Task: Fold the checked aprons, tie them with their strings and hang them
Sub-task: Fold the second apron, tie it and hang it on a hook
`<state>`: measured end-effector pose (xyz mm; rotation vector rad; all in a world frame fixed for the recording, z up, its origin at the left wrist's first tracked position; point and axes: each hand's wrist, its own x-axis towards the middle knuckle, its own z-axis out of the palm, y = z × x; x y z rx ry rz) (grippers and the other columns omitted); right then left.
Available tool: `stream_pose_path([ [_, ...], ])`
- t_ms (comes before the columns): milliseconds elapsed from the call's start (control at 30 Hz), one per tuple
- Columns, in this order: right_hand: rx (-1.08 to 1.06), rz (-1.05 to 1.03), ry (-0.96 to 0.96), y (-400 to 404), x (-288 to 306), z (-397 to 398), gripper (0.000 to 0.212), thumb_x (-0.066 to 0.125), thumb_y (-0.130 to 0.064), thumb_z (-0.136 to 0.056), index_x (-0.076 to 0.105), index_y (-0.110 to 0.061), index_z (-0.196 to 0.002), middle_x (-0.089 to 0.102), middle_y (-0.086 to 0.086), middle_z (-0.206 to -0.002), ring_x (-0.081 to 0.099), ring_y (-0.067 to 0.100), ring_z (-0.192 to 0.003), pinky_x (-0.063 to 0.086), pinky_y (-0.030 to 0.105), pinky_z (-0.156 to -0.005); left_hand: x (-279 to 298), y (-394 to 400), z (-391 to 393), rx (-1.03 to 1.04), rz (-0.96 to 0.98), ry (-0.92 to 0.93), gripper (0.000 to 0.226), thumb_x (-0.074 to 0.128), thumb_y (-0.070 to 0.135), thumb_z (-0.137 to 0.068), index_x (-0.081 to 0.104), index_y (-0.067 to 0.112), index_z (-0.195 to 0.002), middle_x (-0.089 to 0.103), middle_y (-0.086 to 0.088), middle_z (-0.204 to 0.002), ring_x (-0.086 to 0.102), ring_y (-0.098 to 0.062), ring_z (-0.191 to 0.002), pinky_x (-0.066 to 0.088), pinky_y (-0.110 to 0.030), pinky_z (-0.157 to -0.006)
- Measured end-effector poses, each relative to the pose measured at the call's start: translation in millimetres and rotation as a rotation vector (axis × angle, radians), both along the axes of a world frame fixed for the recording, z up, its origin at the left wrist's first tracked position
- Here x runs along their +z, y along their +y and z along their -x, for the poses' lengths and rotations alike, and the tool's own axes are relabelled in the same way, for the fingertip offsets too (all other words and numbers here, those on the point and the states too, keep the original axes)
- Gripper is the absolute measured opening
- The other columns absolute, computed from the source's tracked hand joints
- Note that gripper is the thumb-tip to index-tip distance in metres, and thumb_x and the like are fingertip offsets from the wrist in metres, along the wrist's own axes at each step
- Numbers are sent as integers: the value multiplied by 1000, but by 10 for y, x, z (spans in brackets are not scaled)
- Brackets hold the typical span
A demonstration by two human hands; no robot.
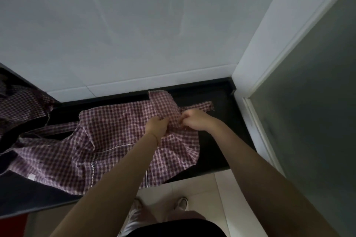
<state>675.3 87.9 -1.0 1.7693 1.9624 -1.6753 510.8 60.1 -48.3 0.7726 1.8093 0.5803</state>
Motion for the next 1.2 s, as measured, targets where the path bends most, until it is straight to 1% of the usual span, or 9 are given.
stream_pose_path([
  [133,154,22,-161,-113,-55,-98,23,50,-10,-97,72,-15,-101,64,-3,-100,60,16,-96,46,18,-71,-60,-99,277,102,-18,98,27,55,32,-99,66,9,-108,68,-10,-96,64,-23,-78,59,-41,-78],
  [300,366,-98,-509,-193,-14,-27,16,52,-25,-98,63,-14,-95,58,4,-102,53,27,-106,36,40,-104,-21,-172,323,61,27,123,55,39,47,-102,64,0,-115,66,-11,-95,63,-30,-89,53,-42,-92],
  [467,96,-108,-155,-313,206,-22,36,62,-26,-89,47,-14,-59,43,0,-60,43,13,-56,33,28,-57,-113,-380,350,-158,166,26,103,17,85,-83,51,6,-139,52,-20,-140,51,-37,-127,36,-45,-112],
  [533,67,-124,-260,-306,224,-71,33,59,-38,-90,58,-12,-71,56,1,-72,54,16,-66,43,28,-63,-163,-427,388,-243,144,76,101,16,85,-84,52,8,-139,54,-18,-137,51,-36,-126,35,-45,-113],
  [633,77,-30,-886,-349,244,-275,42,52,-45,-95,60,-18,-125,60,4,-120,60,25,-105,50,36,-92,-161,-457,399,-394,65,117,73,15,60,-101,51,11,-141,53,-18,-140,49,-35,-128,31,-46,-114],
  [700,72,198,-1096,-398,204,-464,42,55,-37,-97,57,-15,-132,58,3,-127,60,25,-108,48,32,-85,-187,-472,430,-437,53,132,64,22,54,-103,57,11,-135,55,-16,-138,51,-33,-125,34,-45,-113],
  [867,143,267,-1105,-417,122,-617,46,59,-34,-96,56,-12,-136,57,6,-137,56,23,-123,48,33,-83,-238,-509,473,-590,120,306,70,49,55,-90,44,13,-145,45,-12,-146,47,-33,-129,38,-45,-112],
  [1033,-104,-266,-721,-412,-171,-358,29,52,-23,-99,55,-11,-125,58,11,-127,60,28,-109,48,38,-90,-212,-519,470,-645,97,456,46,50,36,-93,50,21,-136,56,-9,-133,58,-26,-109,51,-42,-96],
  [1200,-329,-327,-555,-407,-649,-237,75,73,-39,-81,36,-15,-141,43,12,-143,49,28,-127,43,47,-107,-242,-569,527,-676,59,754,54,49,33,-96,33,27,-148,22,-9,-156,24,-32,-141,38,-49,-108],
])
